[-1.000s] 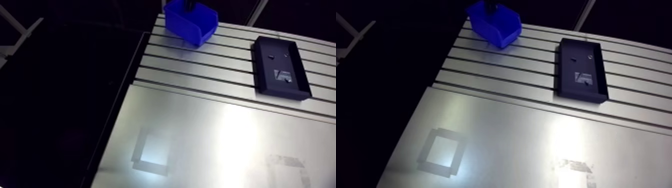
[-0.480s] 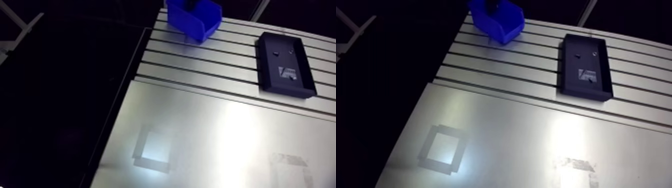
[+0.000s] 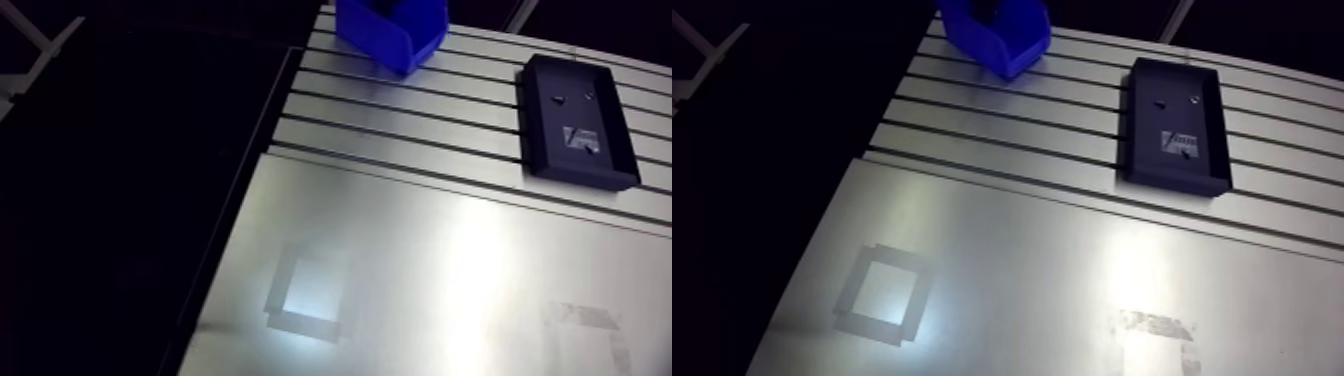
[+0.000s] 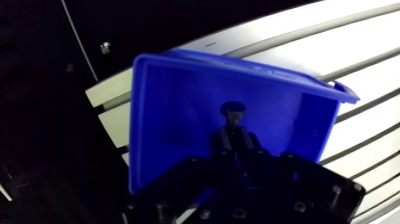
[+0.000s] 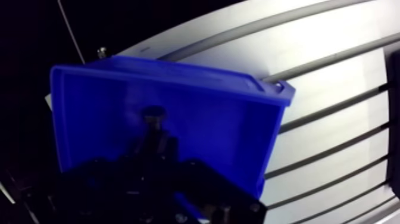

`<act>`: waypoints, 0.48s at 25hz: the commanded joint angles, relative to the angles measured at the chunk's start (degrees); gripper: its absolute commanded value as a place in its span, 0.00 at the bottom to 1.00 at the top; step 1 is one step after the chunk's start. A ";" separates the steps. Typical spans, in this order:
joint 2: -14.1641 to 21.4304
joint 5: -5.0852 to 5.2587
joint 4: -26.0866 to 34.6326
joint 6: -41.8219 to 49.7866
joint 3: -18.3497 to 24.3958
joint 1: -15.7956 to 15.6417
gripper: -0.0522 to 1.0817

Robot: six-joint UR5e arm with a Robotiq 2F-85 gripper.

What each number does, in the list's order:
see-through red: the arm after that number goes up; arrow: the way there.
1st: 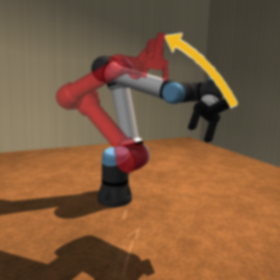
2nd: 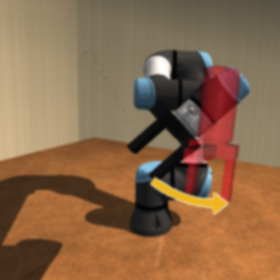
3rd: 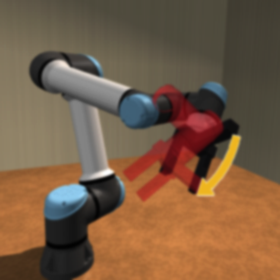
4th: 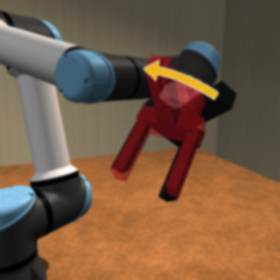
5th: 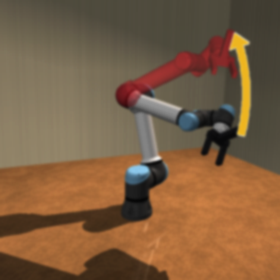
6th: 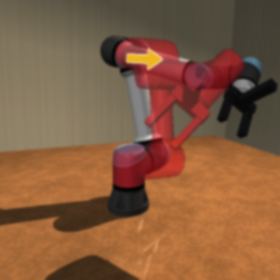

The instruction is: Pick up the M10 bolt from the tray and put it into the blue bin.

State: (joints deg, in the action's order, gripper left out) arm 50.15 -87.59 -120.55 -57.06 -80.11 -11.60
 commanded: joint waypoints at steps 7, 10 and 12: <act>-0.64 -0.25 0.00 -0.37 0.09 0.00 0.90; -0.81 -0.17 0.00 -0.54 0.09 0.00 0.85; -0.81 -0.17 0.00 -0.54 0.09 -0.09 0.83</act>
State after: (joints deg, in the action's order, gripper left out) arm 49.48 -87.78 -120.56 -57.47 -80.02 -11.60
